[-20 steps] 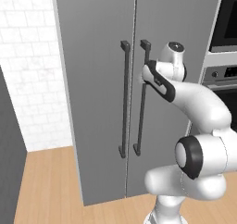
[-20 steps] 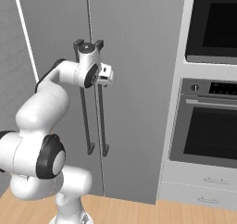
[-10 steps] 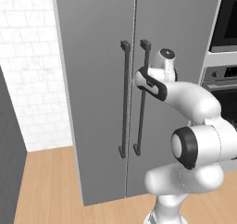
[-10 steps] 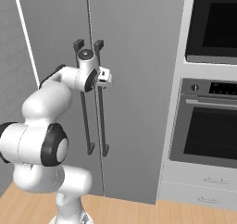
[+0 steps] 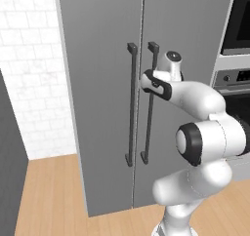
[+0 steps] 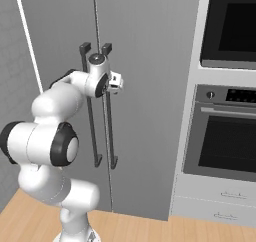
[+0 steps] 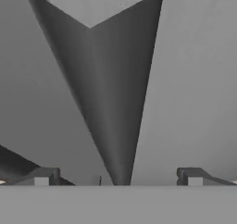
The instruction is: Grab a lemon wedge from the fridge and one ice cube from the ice bowl, and put them in the glass of lemonade.
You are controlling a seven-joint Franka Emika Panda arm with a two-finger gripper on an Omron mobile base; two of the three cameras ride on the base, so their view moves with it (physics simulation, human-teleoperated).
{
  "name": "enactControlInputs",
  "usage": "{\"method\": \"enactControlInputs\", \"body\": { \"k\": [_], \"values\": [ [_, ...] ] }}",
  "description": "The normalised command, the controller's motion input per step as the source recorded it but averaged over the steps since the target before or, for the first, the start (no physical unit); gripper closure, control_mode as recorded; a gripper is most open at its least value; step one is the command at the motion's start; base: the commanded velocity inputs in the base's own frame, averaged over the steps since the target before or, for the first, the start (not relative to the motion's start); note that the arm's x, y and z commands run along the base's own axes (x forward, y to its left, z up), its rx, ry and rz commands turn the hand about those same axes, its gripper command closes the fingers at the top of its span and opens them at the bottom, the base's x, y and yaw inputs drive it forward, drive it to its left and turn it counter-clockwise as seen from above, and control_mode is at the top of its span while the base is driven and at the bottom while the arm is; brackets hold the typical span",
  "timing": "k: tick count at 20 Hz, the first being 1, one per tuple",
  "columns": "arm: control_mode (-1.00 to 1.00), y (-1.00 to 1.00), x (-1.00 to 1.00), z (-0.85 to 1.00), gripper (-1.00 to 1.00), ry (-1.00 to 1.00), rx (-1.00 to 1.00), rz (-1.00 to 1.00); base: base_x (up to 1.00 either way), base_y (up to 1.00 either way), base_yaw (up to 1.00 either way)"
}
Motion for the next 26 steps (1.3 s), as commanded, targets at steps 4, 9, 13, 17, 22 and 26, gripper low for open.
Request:
{"method": "enactControlInputs", "body": {
  "k": [4, 9, 13, 17, 22, 26],
  "values": [
    [-1.00, 0.00, 0.24, -0.22, -1.00, 0.00, 0.00, 0.00, 0.00, 0.00, 0.00],
    [-1.00, 0.00, 0.18, -0.24, -1.00, -0.06, 0.00, 0.00, 0.00, 0.00, 0.00],
    [-1.00, 0.00, 0.21, -0.23, -1.00, -0.13, 0.00, 0.00, 0.00, 0.00, 0.00],
    [-1.00, 0.00, 0.40, -0.19, -1.00, -0.08, 0.00, 0.00, 0.00, 0.00, 0.00],
    [-1.00, 0.00, 0.19, -0.03, -1.00, -0.01, 0.00, 0.00, 0.00, 0.00, 0.00],
    [-1.00, 0.00, 0.06, 0.00, 1.00, 0.00, 0.00, 0.00, 0.00, 0.00, 0.00]
  ]
}}
